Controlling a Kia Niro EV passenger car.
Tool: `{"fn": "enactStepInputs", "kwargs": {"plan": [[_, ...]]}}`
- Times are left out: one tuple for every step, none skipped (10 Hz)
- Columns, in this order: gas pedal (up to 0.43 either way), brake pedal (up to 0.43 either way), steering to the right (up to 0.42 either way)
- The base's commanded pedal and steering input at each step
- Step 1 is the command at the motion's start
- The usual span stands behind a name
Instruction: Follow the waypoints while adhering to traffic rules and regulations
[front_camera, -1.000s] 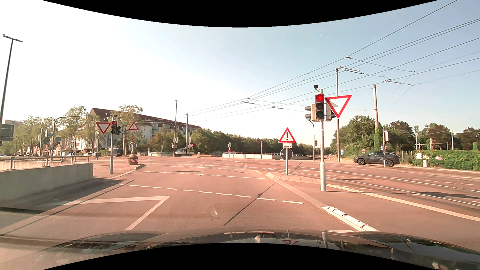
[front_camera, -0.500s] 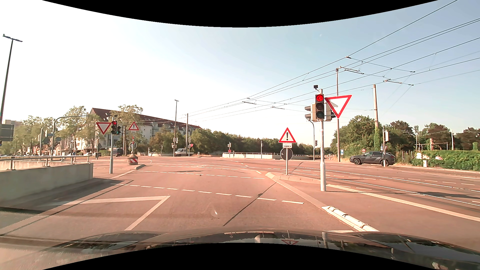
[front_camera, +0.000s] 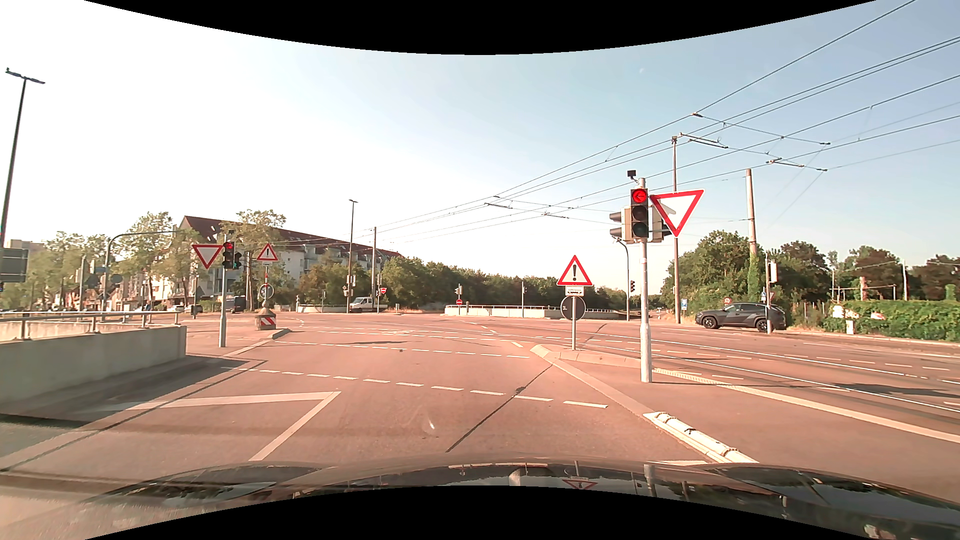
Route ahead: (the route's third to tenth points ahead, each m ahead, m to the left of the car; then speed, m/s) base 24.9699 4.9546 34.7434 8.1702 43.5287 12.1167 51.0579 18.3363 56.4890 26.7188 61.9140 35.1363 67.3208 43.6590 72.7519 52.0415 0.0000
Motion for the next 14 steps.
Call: {"fn": "enactStepInputs", "kwargs": {"plan": [[0.0,0.232,-0.082],[0.0,0.232,-0.082],[0.0,0.232,-0.082],[0.0,0.232,-0.082],[0.0,0.232,-0.082],[0.0,0.232,-0.082],[0.0,0.232,-0.082],[0.0,0.232,-0.082],[0.0,0.232,-0.082],[0.0,0.232,-0.082],[0.0,0.232,-0.082],[0.0,0.232,-0.082],[0.0,0.232,-0.082],[0.0,0.232,-0.082]]}}
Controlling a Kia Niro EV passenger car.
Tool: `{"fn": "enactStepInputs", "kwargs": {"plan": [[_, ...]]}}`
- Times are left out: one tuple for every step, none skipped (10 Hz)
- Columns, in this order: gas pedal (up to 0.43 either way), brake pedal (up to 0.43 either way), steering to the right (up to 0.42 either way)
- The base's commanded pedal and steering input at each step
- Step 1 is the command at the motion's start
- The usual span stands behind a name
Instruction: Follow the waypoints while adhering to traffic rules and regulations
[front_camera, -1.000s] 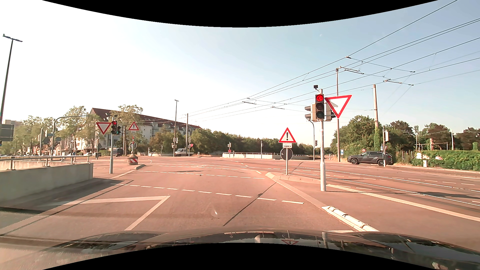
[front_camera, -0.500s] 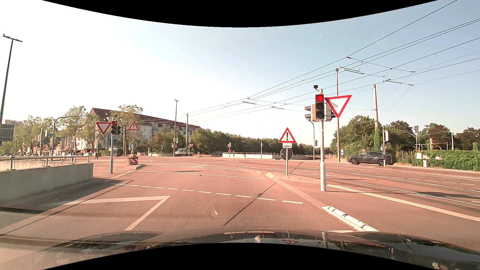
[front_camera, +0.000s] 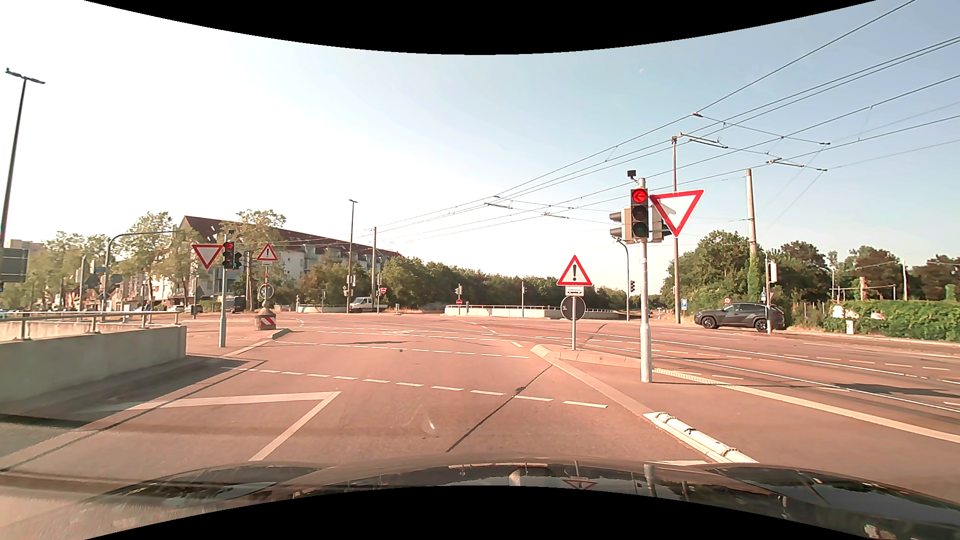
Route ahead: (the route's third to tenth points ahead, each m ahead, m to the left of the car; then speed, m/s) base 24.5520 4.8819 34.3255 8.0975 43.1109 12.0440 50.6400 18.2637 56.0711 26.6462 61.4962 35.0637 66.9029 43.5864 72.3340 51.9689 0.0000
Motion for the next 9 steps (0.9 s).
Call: {"fn": "enactStepInputs", "kwargs": {"plan": [[0.0,0.232,-0.082],[0.0,0.232,-0.082],[0.0,0.232,-0.082],[0.0,0.232,-0.082],[0.0,0.232,-0.082],[0.0,0.232,-0.082],[0.0,0.232,-0.082],[0.0,0.232,-0.082],[0.0,0.226,-0.082]]}}
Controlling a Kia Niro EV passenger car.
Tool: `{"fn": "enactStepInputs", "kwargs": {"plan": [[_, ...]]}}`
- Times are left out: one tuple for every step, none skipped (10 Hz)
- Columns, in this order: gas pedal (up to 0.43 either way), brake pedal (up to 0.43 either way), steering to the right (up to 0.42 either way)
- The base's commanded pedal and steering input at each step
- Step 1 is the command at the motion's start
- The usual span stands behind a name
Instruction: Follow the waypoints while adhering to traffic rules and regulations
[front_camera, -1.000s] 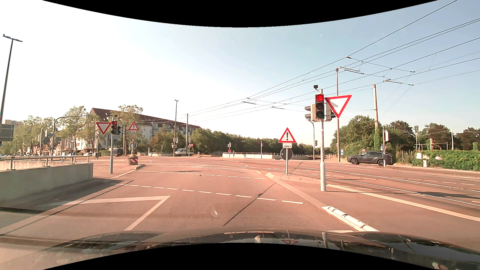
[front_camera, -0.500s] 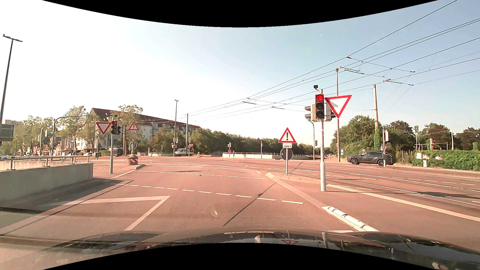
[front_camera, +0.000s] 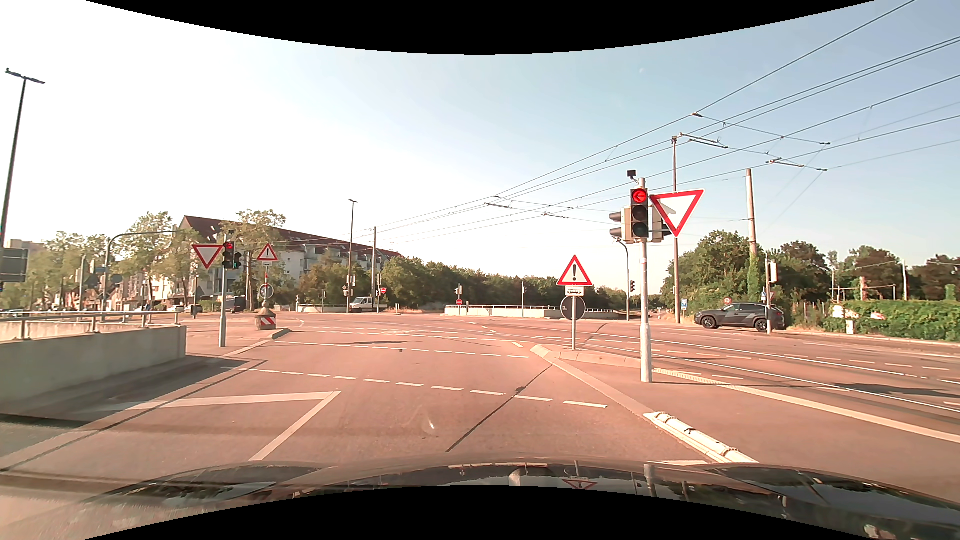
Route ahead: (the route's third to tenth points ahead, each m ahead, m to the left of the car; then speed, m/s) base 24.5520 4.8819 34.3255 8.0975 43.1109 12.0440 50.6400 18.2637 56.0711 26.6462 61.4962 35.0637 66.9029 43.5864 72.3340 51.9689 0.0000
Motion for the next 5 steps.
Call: {"fn": "enactStepInputs", "kwargs": {"plan": [[0.0,0.232,-0.082],[0.0,0.232,-0.082],[0.0,0.232,-0.082],[0.0,0.232,-0.082],[0.0,0.232,-0.082]]}}
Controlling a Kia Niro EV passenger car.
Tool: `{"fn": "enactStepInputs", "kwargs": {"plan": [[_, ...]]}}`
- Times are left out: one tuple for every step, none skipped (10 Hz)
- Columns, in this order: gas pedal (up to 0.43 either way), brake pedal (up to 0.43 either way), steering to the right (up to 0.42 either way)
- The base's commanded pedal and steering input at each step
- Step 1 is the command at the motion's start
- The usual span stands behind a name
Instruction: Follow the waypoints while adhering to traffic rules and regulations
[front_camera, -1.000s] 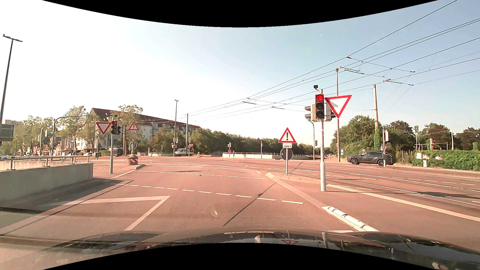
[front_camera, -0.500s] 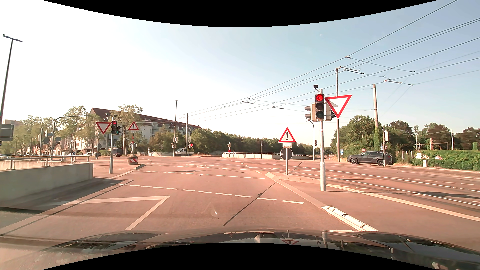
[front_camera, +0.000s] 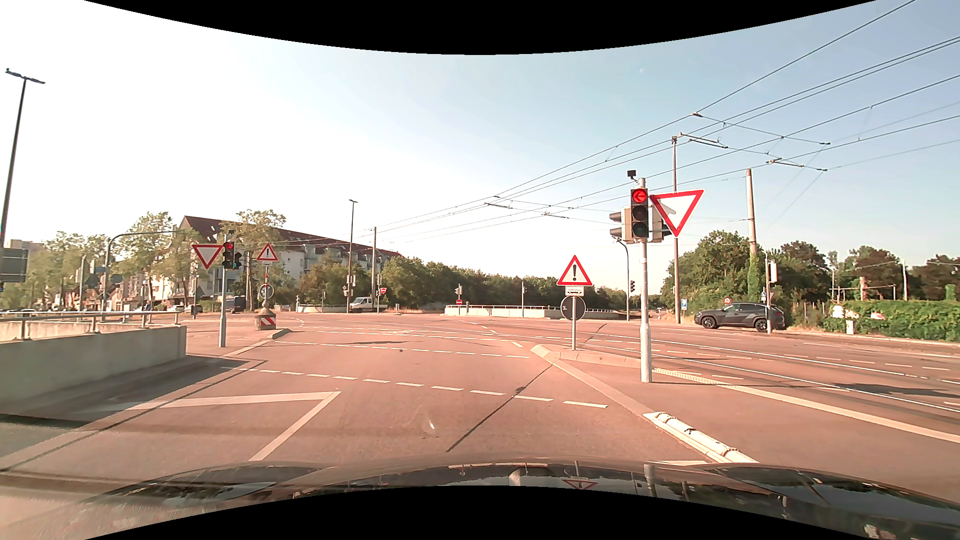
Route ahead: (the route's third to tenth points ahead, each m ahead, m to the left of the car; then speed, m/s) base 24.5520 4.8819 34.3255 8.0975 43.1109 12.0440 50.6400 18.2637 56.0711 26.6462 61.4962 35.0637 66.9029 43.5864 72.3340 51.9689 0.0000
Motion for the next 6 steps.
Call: {"fn": "enactStepInputs", "kwargs": {"plan": [[0.0,0.232,-0.082],[0.0,0.232,-0.082],[0.0,0.232,-0.082],[0.0,0.226,-0.082],[0.0,0.232,-0.082],[0.0,0.232,-0.082]]}}
